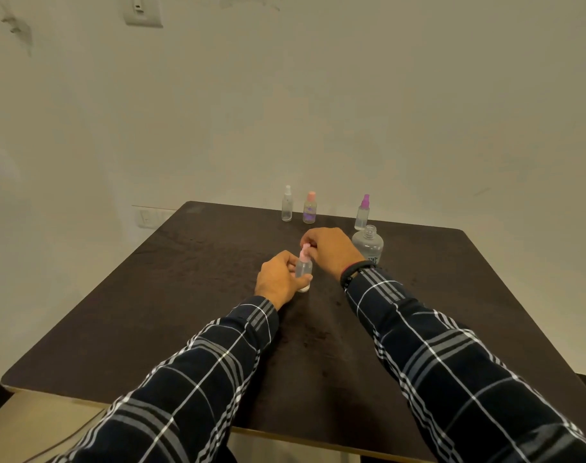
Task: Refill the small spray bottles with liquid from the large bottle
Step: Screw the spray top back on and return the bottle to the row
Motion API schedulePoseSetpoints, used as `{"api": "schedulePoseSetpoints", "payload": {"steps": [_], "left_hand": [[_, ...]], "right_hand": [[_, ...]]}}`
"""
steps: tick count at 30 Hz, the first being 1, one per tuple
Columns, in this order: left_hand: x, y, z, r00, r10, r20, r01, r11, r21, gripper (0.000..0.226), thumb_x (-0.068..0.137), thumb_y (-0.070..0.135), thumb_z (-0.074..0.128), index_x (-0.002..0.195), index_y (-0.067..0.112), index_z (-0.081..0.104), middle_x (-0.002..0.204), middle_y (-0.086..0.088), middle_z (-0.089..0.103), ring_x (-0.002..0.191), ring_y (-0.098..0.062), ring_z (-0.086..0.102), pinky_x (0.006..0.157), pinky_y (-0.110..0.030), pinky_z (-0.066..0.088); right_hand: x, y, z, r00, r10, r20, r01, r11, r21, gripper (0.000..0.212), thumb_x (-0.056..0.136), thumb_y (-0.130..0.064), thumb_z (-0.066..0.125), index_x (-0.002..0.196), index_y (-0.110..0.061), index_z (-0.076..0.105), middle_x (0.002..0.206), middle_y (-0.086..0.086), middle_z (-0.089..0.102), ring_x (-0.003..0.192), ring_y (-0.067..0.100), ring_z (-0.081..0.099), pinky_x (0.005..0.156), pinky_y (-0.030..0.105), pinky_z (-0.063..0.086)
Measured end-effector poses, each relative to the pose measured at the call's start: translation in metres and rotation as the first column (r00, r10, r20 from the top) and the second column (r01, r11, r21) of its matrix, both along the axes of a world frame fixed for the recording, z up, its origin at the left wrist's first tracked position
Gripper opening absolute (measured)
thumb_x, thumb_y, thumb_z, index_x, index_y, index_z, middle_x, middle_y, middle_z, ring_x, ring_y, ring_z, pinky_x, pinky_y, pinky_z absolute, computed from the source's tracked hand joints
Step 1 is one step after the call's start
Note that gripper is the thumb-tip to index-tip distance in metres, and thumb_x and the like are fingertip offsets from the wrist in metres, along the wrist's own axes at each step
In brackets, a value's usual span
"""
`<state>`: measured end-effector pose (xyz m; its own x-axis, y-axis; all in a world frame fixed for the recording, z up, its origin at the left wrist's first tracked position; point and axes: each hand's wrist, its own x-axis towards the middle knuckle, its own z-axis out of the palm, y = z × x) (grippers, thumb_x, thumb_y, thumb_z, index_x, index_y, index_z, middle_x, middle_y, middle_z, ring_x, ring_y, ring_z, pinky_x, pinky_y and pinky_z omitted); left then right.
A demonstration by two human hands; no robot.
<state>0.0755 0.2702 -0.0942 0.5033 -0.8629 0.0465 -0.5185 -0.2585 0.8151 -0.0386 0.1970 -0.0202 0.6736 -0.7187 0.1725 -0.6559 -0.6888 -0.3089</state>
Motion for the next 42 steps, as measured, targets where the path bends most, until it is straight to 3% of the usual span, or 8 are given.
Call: {"api": "schedulePoseSetpoints", "payload": {"steps": [5, 9, 12, 15, 18, 23, 36, 42], "left_hand": [[0.001, 0.001, 0.002, 1.0, -0.017, 0.013, 0.017, 0.999, 0.032, 0.031, 0.081, 0.027, 0.081, 0.102, 0.023, 0.059, 0.097, 0.006, 0.065, 0.094, -0.013, 0.063, 0.089, -0.034, 0.053], [0.001, 0.0, 0.001, 1.0, -0.016, 0.0, 0.016, 1.0, 0.01, 0.029, 0.078, 0.027, 0.083, 0.097, 0.024, 0.061, 0.094, 0.006, 0.067, 0.091, -0.013, 0.065, 0.088, -0.036, 0.055], [0.001, 0.0, 0.001, 1.0, -0.017, -0.012, 0.017, 1.0, -0.004, 0.031, 0.078, 0.026, 0.085, 0.097, 0.024, 0.061, 0.094, 0.007, 0.068, 0.09, -0.011, 0.065, 0.085, -0.033, 0.054], [0.001, 0.001, 0.001, 1.0, -0.018, -0.017, 0.018, 1.0, -0.008, 0.03, 0.078, 0.025, 0.084, 0.098, 0.024, 0.061, 0.094, 0.007, 0.067, 0.089, -0.01, 0.064, 0.085, -0.032, 0.054], [0.002, 0.001, 0.002, 1.0, -0.026, -0.014, 0.026, 1.0, 0.007, 0.029, 0.08, 0.024, 0.082, 0.1, 0.023, 0.061, 0.096, 0.005, 0.064, 0.09, -0.01, 0.061, 0.086, -0.032, 0.053], [0.002, 0.001, 0.002, 0.999, -0.026, -0.018, 0.026, 1.0, 0.005, 0.029, 0.079, 0.026, 0.084, 0.097, 0.024, 0.06, 0.094, 0.008, 0.066, 0.088, -0.009, 0.062, 0.085, -0.032, 0.053], [0.003, 0.003, 0.003, 0.999, -0.044, -0.003, 0.044, 0.999, 0.006, 0.027, 0.079, 0.026, 0.081, 0.098, 0.022, 0.063, 0.099, 0.003, 0.069, 0.095, -0.014, 0.064, 0.088, -0.037, 0.054], [0.004, 0.001, 0.002, 0.999, -0.05, -0.007, 0.05, 0.999, 0.003, 0.028, 0.08, 0.028, 0.082, 0.1, 0.023, 0.063, 0.098, 0.004, 0.069, 0.093, -0.013, 0.065, 0.09, -0.04, 0.056]], "right_hand": [[-0.004, 0.007, -0.005, 0.977, -0.212, -0.028, 0.208, 0.972, -0.111, 0.061, 0.088, -0.074, 0.044, 0.087, -0.018, 0.068, 0.081, -0.001, 0.067, 0.077, 0.016, 0.064, 0.072, 0.035, 0.056], [-0.014, 0.005, -0.008, 0.989, -0.004, 0.149, -0.016, 0.991, 0.135, 0.046, 0.095, -0.038, 0.06, 0.139, -0.024, 0.053, 0.132, 0.0, 0.062, 0.111, 0.017, 0.061, 0.098, 0.035, 0.05], [-0.015, 0.007, -0.009, 0.992, 0.05, 0.112, -0.072, 0.975, 0.208, 0.044, 0.095, -0.01, 0.059, 0.137, -0.023, 0.055, 0.136, 0.001, 0.059, 0.119, 0.018, 0.058, 0.103, 0.032, 0.046], [-0.011, 0.009, -0.011, 0.993, -0.089, 0.08, 0.074, 0.982, 0.173, 0.009, 0.095, -0.023, 0.063, 0.104, -0.022, 0.064, 0.105, 0.0, 0.067, 0.099, 0.019, 0.062, 0.089, 0.031, 0.05], [-0.013, 0.011, -0.016, 0.98, -0.197, 0.019, 0.195, 0.977, 0.081, 0.03, 0.093, -0.051, 0.057, 0.079, -0.025, 0.055, 0.081, -0.003, 0.061, 0.078, 0.015, 0.059, 0.073, 0.031, 0.051], [-0.01, 0.008, -0.017, 0.973, -0.139, 0.187, 0.089, 0.964, 0.252, 0.041, 0.094, -0.025, 0.066, 0.133, -0.02, 0.055, 0.124, 0.002, 0.063, 0.112, 0.017, 0.059, 0.097, 0.032, 0.05], [-0.004, 0.006, -0.029, 0.972, -0.204, 0.112, 0.176, 0.958, 0.225, 0.024, 0.088, -0.048, 0.065, 0.088, -0.027, 0.053, 0.087, -0.005, 0.06, 0.084, 0.016, 0.058, 0.079, 0.033, 0.051], [-0.01, 0.003, -0.03, 0.968, -0.135, 0.21, 0.058, 0.94, 0.336, 0.038, 0.095, -0.033, 0.063, 0.13, -0.018, 0.059, 0.112, 0.001, 0.064, 0.094, 0.01, 0.055, 0.083, 0.025, 0.044]]}}
